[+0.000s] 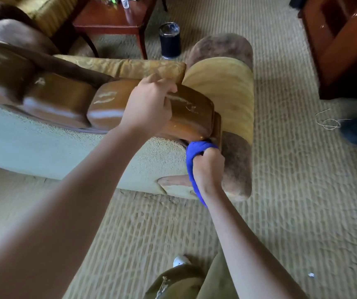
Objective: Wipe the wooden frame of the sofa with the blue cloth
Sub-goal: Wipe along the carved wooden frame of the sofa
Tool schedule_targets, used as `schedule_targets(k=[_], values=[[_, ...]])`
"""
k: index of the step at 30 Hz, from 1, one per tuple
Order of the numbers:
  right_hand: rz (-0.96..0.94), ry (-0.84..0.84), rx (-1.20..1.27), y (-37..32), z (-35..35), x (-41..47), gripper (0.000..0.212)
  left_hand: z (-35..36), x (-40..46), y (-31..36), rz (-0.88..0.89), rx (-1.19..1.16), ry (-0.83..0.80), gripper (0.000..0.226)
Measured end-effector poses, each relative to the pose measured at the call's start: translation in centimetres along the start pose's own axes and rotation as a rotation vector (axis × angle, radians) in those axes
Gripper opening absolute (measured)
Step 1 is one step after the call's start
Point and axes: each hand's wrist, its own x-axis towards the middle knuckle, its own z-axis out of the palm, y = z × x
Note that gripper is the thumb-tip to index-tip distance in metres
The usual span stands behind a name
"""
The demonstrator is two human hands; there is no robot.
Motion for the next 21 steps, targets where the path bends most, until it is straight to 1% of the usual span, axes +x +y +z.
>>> schedule_targets(k=[2,3,5,7,9,12,14,16,17,20,21], values=[[-0.005,0.037,-0.003,-0.1,0.0,0.4,0.029,0.1,-0.7,-0.3,-0.015,-0.005,0.013,0.047],[0.017,0.047,0.039,0.1,0.4,0.2,0.026,0.2,-1.0,-0.4,-0.023,-0.009,0.011,0.047],[0.089,0.126,0.135,0.5,1.7,0.0,0.024,0.5,-1.8,-0.3,-0.046,-0.019,-0.009,0.048],[0.114,0.164,0.157,0.6,2.6,-0.1,0.025,1.0,-2.3,0.0,-0.071,-0.025,-0.015,0.049],[0.042,0.165,0.038,0.9,3.0,-0.2,0.013,1.4,-2.4,0.3,-0.097,-0.023,0.000,0.049],[-0.107,0.112,-0.227,1.2,2.4,0.0,0.018,1.8,-2.1,0.6,-0.120,0.007,0.024,0.050],[-0.141,0.069,-0.360,1.0,1.7,0.4,0.020,1.8,-1.8,0.9,-0.129,0.015,0.037,0.050],[-0.119,0.033,-0.408,0.3,1.1,0.6,0.020,2.0,-1.7,1.5,-0.128,0.014,0.040,0.049],[-0.079,0.020,-0.364,0.0,1.1,0.6,0.020,2.1,-1.7,1.7,-0.127,0.017,0.037,0.049],[0.068,0.008,-0.047,-0.9,1.8,0.1,0.016,2.3,-2.1,2.0,-0.126,0.029,0.033,0.049],[0.105,0.017,0.018,-0.9,1.9,-0.1,0.016,2.3,-2.3,2.0,-0.132,0.031,0.034,0.049]])
